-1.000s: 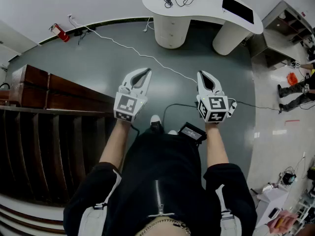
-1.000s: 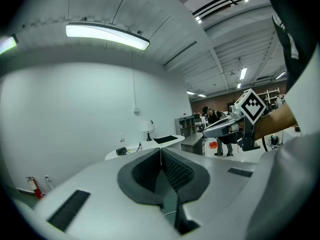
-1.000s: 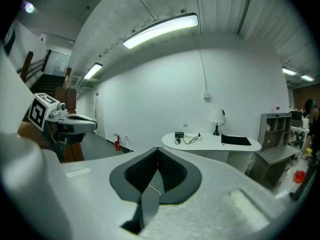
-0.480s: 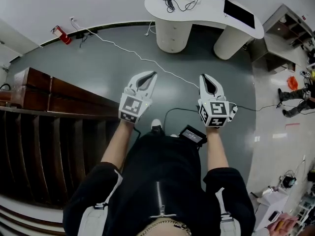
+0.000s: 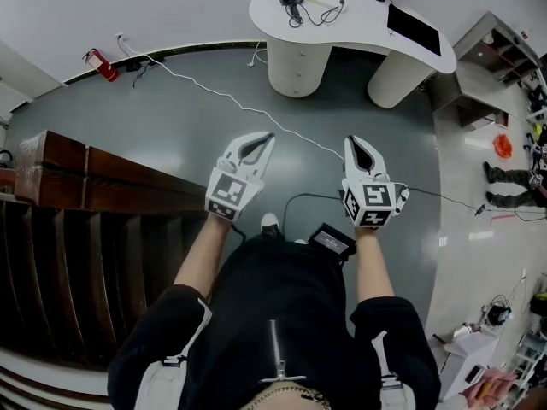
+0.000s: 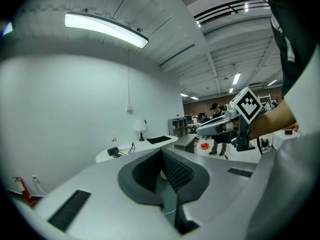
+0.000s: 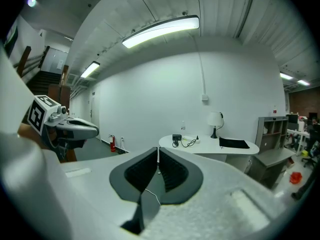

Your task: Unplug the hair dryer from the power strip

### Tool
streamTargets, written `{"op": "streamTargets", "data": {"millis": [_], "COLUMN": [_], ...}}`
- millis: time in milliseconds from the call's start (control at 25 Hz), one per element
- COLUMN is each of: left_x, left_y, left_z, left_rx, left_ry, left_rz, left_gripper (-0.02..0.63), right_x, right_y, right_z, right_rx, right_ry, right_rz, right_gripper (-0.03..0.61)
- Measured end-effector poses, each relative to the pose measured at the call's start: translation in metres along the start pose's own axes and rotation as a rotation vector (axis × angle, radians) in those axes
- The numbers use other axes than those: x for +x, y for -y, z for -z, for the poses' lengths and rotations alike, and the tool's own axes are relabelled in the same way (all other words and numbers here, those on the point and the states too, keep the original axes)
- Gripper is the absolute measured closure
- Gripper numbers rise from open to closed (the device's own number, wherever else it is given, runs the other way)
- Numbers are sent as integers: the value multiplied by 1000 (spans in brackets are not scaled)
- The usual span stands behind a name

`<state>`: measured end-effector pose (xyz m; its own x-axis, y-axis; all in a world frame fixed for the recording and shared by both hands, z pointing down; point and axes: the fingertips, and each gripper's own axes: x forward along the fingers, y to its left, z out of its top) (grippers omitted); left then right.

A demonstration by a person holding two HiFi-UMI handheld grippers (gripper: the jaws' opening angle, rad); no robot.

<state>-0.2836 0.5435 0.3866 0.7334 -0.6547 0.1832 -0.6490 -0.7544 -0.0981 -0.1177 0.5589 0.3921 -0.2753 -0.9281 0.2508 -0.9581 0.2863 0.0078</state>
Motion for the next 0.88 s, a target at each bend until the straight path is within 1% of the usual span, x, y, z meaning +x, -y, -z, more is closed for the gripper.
{"op": "streamTargets", "data": {"millis": [160, 440, 640, 880], "left_x": [5, 9, 13, 22], "left_y": [-12, -37, -53, -64], "left_z": [8, 24, 24, 30], "left_rx": [15, 42, 26, 20], "left_ry": [-21, -44, -45, -43], "left_rz": [24, 43, 41, 26], "left_gripper": [603, 603, 603, 603], "right_x": [17, 35, 41, 57], "right_y": [-6, -16, -17, -15], "right_z": [-3, 1, -4, -5], "right_rx": [8, 25, 20, 14], "right_ry": [-6, -14, -24, -24], "right_rz": [9, 39, 55, 42], "right_gripper": [572, 574, 572, 572]}}
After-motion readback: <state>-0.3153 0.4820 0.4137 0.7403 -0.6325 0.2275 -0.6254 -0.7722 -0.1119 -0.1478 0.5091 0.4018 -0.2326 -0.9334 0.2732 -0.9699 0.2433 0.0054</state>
